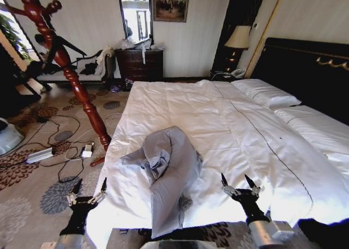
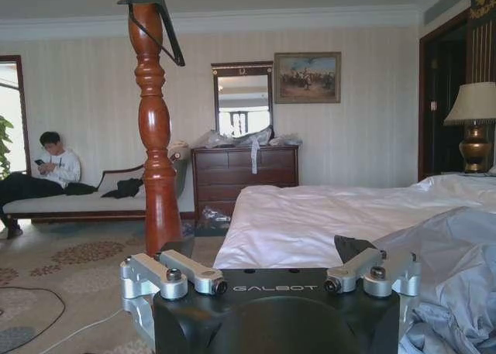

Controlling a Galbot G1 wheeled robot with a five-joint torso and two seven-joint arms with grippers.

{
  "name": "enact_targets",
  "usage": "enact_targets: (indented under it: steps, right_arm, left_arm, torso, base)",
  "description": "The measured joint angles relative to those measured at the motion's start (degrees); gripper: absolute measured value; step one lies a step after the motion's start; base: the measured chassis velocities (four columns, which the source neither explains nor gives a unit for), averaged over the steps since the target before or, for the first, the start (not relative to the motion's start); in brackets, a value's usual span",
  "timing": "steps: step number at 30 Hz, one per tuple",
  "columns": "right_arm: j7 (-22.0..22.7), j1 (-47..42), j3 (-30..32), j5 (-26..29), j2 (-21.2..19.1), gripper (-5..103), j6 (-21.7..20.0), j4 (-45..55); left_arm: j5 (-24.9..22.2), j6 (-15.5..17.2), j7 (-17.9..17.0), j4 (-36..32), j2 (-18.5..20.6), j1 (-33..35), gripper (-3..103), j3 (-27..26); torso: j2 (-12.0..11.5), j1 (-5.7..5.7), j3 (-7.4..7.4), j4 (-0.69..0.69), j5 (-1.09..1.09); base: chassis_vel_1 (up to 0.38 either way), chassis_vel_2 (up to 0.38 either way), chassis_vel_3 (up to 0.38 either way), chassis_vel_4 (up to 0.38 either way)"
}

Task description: Pick up the clothes from the bed and hang them on the clothes hanger.

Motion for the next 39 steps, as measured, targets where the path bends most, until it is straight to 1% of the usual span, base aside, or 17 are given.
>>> enact_targets:
  steps: [3, 6, 12, 13, 17, 19, 21, 24, 25, 26, 29, 30, 32, 35, 36, 37, 39]
  right_arm:
    - [0.7, 0.2, -0.9, 4.4, -0.9, 100, -2.1, 1.1]
    - [1.1, 0.4, -1.3, 6.6, -1.4, 100, -3.0, 1.5]
    - [3.8, 2.1, -2.8, 15.4, -4.6, 100, -8.3, 3.6]
    - [3.8, 2.1, -2.8, 15.4, -4.6, 100, -8.3, 3.6]
    - [5.4, 3.8, -2.8, 22.2, -6.4, 100, -11.7, 4.3]
    - [5.6, 4.0, -2.8, 23.4, -6.7, 100, -12.3, 4.3]
    - [6.5, 4.9, -2.9, 28.7, -8.2, 100, -15.0, 4.3]
    - [8.5, 7.5, -3.2, 36.4, -12.2, 100, -19.0, 4.3]
    - [8.5, 7.5, -3.2, 36.4, -12.2, 100, -19.0, 4.3]
    - [9.3, 8.7, -3.2, 39.3, -13.9, 100, -20.3, 4.3]
    - [12.0, 13.8, -3.3, 50.2, -21.7, 100, -24.7, 3.8]
    - [12.0, 13.8, -3.3, 50.2, -21.7, 100, -24.7, 3.8]
    - [14.0, 17.9, -3.5, 58.1, -25.6, 100, -27.0, 2.3]
    - [15.0, 22.8, -4.6, 63.4, -28.9, 100, -28.6, 0.0]
    - [15.0, 22.8, -4.6, 63.4, -28.9, 100, -28.6, 0.0]
    - [15.5, 25.0, -5.9, 65.1, -29.8, 100, -29.0, -0.9]
    - [16.2, 29.5, -10.1, 64.4, -30.3, 100, -28.2, -3.6]
  left_arm:
    - [0.5, 0.0, 0.1, 0.2, -0.3, 0.1, 100, 0.1]
    - [0.7, 0.0, 0.2, 0.3, -0.6, 0.2, 100, 0.2]
    - [1.1, 0.0, 0.8, 0.5, -1.4, 0.3, 100, 0.6]
    - [1.1, 0.0, 0.8, 0.5, -1.4, 0.3, 100, 0.6]
    - [1.3, 0.2, 0.9, 0.5, -1.4, -0.3, 100, 0.9]
    - [1.3, 0.3, 0.9, 0.5, -1.4, -0.4, 100, 0.9]
    - [1.5, 0.6, 1.0, 0.8, -1.4, -0.7, 100, 1.1]
    - [2.0, 0.7, 1.0, 1.2, -1.3, -0.7, 100, 1.3]
    - [2.0, 0.7, 1.0, 1.2, -1.3, -0.7, 100, 1.3]
    - [2.2, 0.8, 1.0, 1.3, -1.4, -0.7, 100, 1.3]
    - [2.7, 0.8, 1.0, 1.4, -1.8, -0.4, 100, 1.3]
    - [2.7, 0.8, 1.0, 1.4, -1.8, -0.4, 100, 1.3]
    - [3.4, 0.9, 1.0, 1.5, -2.3, 0.0, 100, 1.5]
    - [4.6, 0.9, 1.0, 1.6, -3.0, 0.2, 100, 1.8]
    - [4.6, 0.9, 1.0, 1.6, -3.0, 0.2, 100, 1.8]
    - [5.0, 0.9, 1.0, 1.7, -3.3, 0.3, 100, 1.9]
    - [5.6, 0.9, 1.0, 1.9, -3.7, 0.3, 100, 2.1]
  torso:
    - [0.0, 0.0, 0.0, 0.0, 0.0]
    - [0.0, 0.0, 0.0, 0.0, 0.0]
    - [0.0, 0.0, 0.0, 0.0, 0.0]
    - [0.0, 0.0, 0.0, 0.0, 0.0]
    - [0.0, 0.0, 0.0, 0.0, 0.0]
    - [0.0, 0.0, 0.0, 0.0, 0.0]
    - [0.0, 0.0, 0.0, -0.01, 0.0]
    - [0.0, 0.0, 0.0, -0.01, 0.0]
    - [0.0, 0.0, 0.0, -0.01, 0.0]
    - [0.0, 0.0, 0.0, -0.01, 0.01]
    - [0.0, 0.0, 0.0, 0.01, 0.0]
    - [0.0, 0.0, 0.0, 0.01, 0.0]
    - [0.0, 0.0, 0.0, 0.02, 0.02]
    - [0.0, 0.0, 0.01, 0.0, 0.01]
    - [0.0, 0.0, 0.01, 0.0, 0.01]
    - [0.0, 0.0, 0.01, 0.0, 0.0]
    - [0.0, 0.0, 0.01, 0.0, 0.0]
  base:
    - [0.0, 0.0, 0.0, 0.0]
    - [0.0, 0.0, 0.0, 0.0]
    - [0.0, 0.0, 0.0, 0.0]
    - [0.0, 0.0, 0.0, 0.0]
    - [0.0, 0.0, 0.0, 0.0]
    - [0.0, 0.0, 0.0, 0.0]
    - [0.0, 0.0, 0.0, 0.0]
    - [0.0, 0.0, 0.0, 0.0]
    - [0.0, 0.0, 0.0, 0.0]
    - [0.0, 0.0, 0.0, 0.0]
    - [0.0, 0.0, 0.0, 0.0]
    - [0.0, 0.0, 0.0, 0.0]
    - [0.0, 0.0, 0.0, 0.0]
    - [0.0, 0.0, 0.0, 0.0]
    - [0.0, 0.0, 0.0, 0.0]
    - [0.0, 0.0, 0.0, 0.0]
    - [0.0, 0.0, 0.0, 0.0]
